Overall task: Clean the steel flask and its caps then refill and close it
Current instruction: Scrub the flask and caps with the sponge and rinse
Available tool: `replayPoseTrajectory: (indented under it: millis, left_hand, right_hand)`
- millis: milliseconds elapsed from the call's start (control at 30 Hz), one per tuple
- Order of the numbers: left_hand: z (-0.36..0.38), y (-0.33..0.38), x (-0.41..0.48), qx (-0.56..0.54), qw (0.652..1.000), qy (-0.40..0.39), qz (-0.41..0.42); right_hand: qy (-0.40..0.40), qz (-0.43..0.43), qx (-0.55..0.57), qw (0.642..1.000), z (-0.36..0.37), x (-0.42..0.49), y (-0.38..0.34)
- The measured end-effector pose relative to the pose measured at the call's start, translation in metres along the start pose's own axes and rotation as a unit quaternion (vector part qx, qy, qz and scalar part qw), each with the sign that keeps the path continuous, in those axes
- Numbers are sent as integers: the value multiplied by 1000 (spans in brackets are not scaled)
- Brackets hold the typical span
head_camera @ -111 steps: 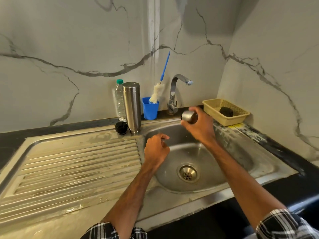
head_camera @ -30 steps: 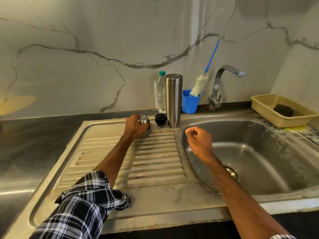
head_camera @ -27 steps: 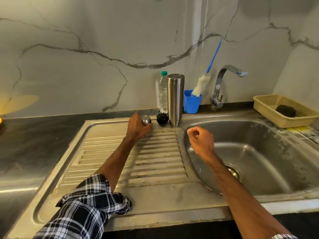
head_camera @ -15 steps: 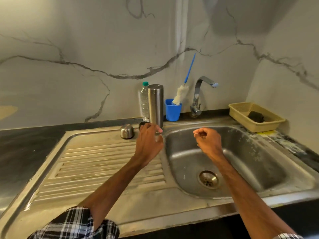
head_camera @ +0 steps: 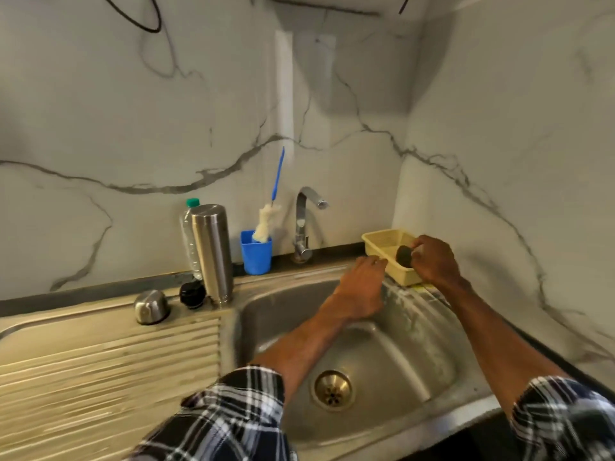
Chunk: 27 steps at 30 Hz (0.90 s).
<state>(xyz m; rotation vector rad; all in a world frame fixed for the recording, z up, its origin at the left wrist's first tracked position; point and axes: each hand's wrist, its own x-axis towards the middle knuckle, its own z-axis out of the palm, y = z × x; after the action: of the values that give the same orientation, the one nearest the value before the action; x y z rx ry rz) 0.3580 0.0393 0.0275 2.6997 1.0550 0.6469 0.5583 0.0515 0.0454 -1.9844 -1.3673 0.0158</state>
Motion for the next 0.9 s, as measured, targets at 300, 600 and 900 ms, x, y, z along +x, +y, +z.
replayPoseTrajectory:
  millis: [300, 600, 900]
  left_hand:
    - [44, 23, 47, 143, 982, -116, 30]
    - [53, 16, 49, 146, 981, -114, 54]
    - [53, 6, 50, 130, 981, -131, 65]
  right_hand:
    - [-235, -46, -197, 951, 25, 51, 28]
    - [-241, -37, -194, 950, 51, 80, 45]
    - [92, 35, 108, 989, 62, 66, 50]
